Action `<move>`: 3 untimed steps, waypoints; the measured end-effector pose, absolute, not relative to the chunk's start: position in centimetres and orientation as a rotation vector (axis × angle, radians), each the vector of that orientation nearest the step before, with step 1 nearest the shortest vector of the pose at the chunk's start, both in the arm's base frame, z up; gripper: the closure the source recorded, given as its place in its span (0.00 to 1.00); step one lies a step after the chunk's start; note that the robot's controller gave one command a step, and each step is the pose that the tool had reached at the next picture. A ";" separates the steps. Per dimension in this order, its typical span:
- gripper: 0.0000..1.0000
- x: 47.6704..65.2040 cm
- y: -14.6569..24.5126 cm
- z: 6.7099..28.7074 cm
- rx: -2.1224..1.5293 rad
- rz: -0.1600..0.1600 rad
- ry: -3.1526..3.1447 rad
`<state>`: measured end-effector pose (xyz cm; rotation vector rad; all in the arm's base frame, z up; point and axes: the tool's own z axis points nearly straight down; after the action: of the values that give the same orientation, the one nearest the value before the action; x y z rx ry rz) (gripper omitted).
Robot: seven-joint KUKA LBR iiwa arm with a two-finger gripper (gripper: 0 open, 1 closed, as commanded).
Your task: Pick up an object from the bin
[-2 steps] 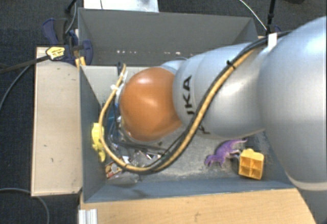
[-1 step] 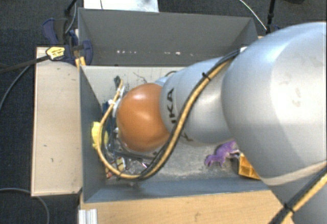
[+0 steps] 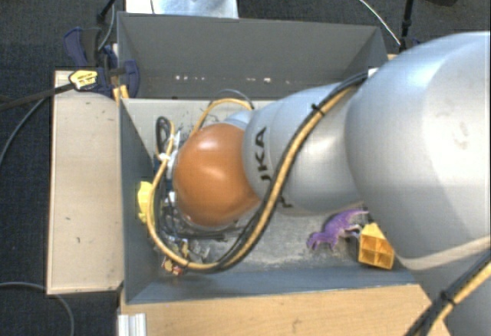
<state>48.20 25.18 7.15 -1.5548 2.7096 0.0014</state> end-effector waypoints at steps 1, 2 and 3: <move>1.00 48.2 25.2 7.1 -1.554 0.001 2.710; 1.00 47.9 25.1 8.2 -1.558 0.004 2.718; 1.00 48.0 25.2 10.3 -1.555 0.004 2.716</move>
Offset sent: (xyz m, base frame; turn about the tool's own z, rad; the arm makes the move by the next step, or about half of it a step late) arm 0.0001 0.0000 0.0798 0.0000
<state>47.99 25.16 10.30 -1.5548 2.7160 0.0040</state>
